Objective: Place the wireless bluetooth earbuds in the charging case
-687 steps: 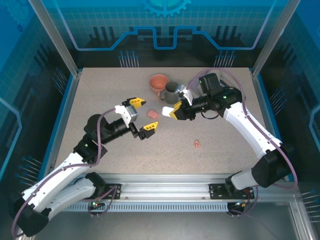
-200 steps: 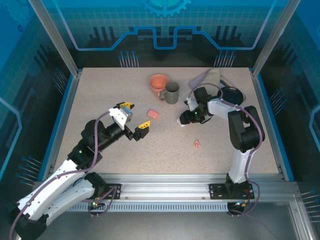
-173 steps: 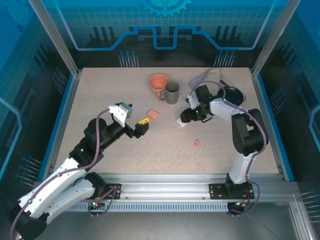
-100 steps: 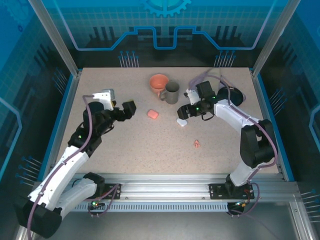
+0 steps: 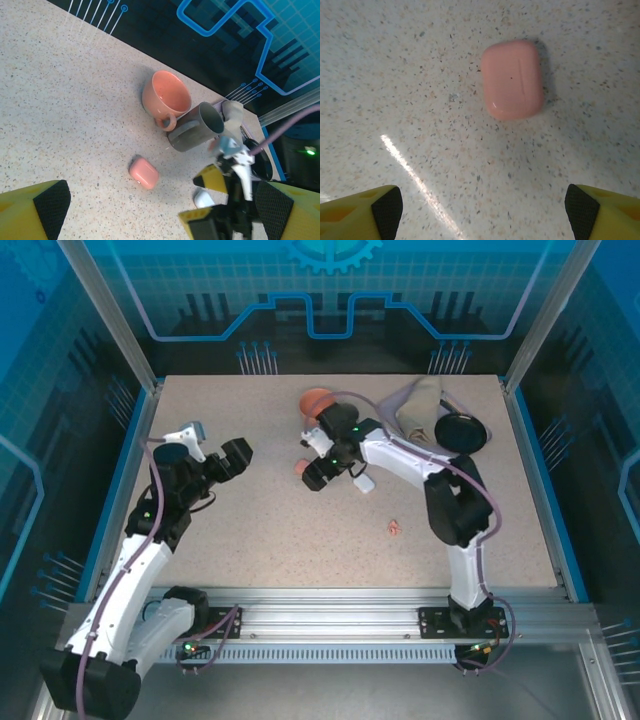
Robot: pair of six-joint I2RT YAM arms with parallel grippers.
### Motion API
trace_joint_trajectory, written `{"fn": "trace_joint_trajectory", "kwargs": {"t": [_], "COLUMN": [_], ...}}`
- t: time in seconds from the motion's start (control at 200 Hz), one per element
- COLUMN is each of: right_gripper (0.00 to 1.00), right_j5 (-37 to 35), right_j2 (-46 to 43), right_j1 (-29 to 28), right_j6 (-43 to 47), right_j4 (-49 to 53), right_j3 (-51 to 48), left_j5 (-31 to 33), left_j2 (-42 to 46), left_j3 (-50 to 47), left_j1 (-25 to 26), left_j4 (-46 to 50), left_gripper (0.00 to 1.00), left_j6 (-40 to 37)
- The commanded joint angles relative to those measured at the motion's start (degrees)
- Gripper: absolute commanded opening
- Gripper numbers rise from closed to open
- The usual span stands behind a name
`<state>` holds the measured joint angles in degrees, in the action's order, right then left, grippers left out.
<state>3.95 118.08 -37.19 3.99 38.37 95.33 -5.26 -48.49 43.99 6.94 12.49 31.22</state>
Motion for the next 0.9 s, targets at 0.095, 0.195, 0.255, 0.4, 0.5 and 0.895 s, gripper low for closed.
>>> {"fn": "trace_joint_trajectory", "kwargs": {"t": [0.095,0.195,0.255,0.4,0.5,0.895], "right_gripper": [0.89,0.89,0.89,0.89,0.89,0.72], "right_j5": [-5.4,-6.9,-8.0,-10.5,-11.2,-10.8], "right_j2": [10.8,14.9,18.4,23.0,25.1,28.7], "right_j1": [-2.8,-3.6,-3.8,-3.9,-3.9,-3.8], "right_j6": [3.9,5.1,5.5,6.2,6.4,7.4], "right_j4": [9.4,12.3,14.0,17.2,18.4,18.2], "right_j3": [12.8,18.6,21.8,28.7,31.2,33.6], "left_j5": [-1.4,-1.5,-1.7,-1.8,-1.9,-2.2], "left_j2": [1.2,1.1,1.1,1.1,1.1,0.1], "left_j3": [-1.1,-0.9,-0.9,-0.7,-0.7,-0.3], "left_j1": [-0.5,-0.5,-0.5,-0.6,-0.5,-0.5], "left_j4": [1.6,1.7,1.7,1.6,1.5,0.9], "left_gripper": [0.99,0.99,0.99,0.99,0.99,0.99], "left_j6": [0.0,-0.2,-0.3,-0.5,-0.6,-0.5]}}
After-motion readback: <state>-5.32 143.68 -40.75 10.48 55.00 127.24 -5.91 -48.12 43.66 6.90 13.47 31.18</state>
